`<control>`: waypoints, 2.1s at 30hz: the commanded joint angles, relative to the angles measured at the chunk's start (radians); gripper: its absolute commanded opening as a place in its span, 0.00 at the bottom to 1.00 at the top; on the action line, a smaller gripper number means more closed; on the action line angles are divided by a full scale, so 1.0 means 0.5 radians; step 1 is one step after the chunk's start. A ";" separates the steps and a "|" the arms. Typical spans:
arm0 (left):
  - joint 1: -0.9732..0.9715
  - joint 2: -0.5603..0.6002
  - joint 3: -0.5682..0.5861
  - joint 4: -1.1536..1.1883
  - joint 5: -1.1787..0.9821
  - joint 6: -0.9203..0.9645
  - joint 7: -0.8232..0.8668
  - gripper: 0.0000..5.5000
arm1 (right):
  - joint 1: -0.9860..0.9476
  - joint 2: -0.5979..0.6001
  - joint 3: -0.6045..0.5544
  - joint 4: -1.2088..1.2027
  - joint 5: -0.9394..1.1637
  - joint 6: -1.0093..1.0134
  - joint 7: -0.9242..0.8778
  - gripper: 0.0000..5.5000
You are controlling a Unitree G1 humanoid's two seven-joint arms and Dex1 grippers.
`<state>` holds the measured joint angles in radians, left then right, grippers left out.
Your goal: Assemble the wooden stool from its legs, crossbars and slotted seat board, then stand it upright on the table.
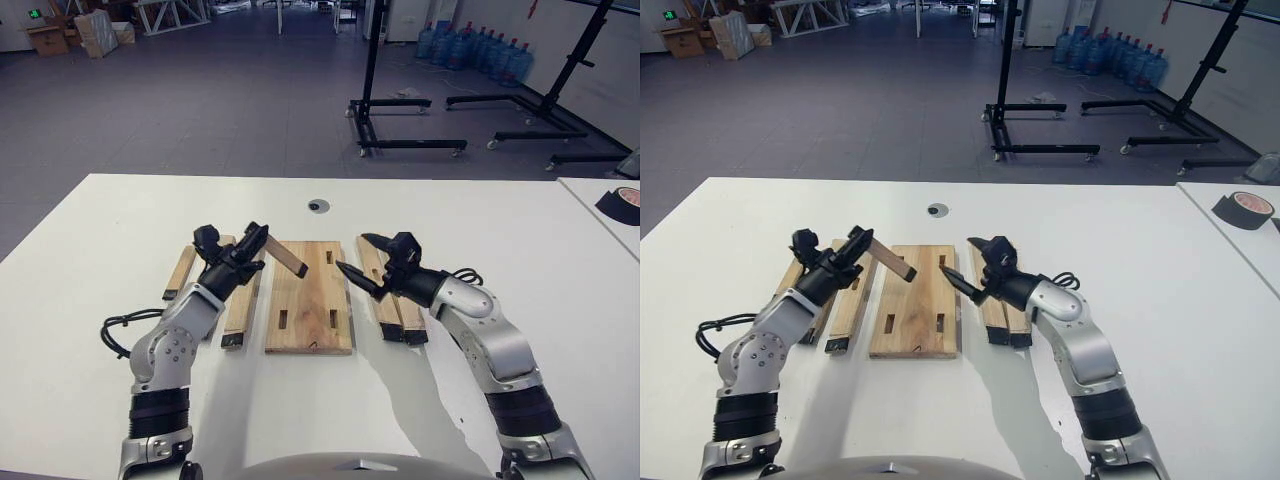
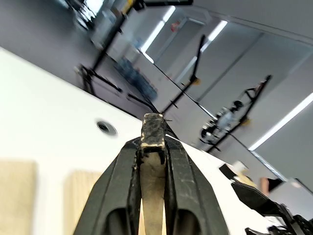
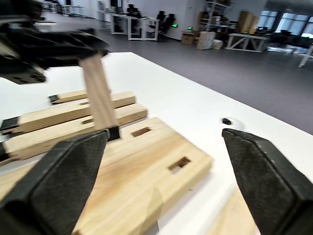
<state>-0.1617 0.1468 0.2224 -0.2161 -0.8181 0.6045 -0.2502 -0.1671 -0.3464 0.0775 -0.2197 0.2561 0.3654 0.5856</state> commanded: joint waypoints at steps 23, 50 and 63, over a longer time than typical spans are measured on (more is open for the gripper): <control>-0.018 0.369 0.194 0.069 0.588 0.017 0.293 0.07 | 0.166 0.419 -0.119 0.121 -0.467 -0.230 -0.995 0.91; 0.154 0.321 -0.168 0.306 1.077 -0.070 0.252 0.07 | 0.125 0.384 0.018 -0.034 -0.596 -0.189 -0.907 0.91; 0.117 0.260 -0.110 0.321 1.048 -0.091 0.248 0.12 | 0.122 0.378 0.009 -0.030 -0.616 -0.189 -0.906 0.91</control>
<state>-0.1509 0.3048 0.1746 -0.1120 -0.2967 0.4912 -0.1390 -0.0993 -0.1501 0.0853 -0.2262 -0.0414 0.2621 0.1326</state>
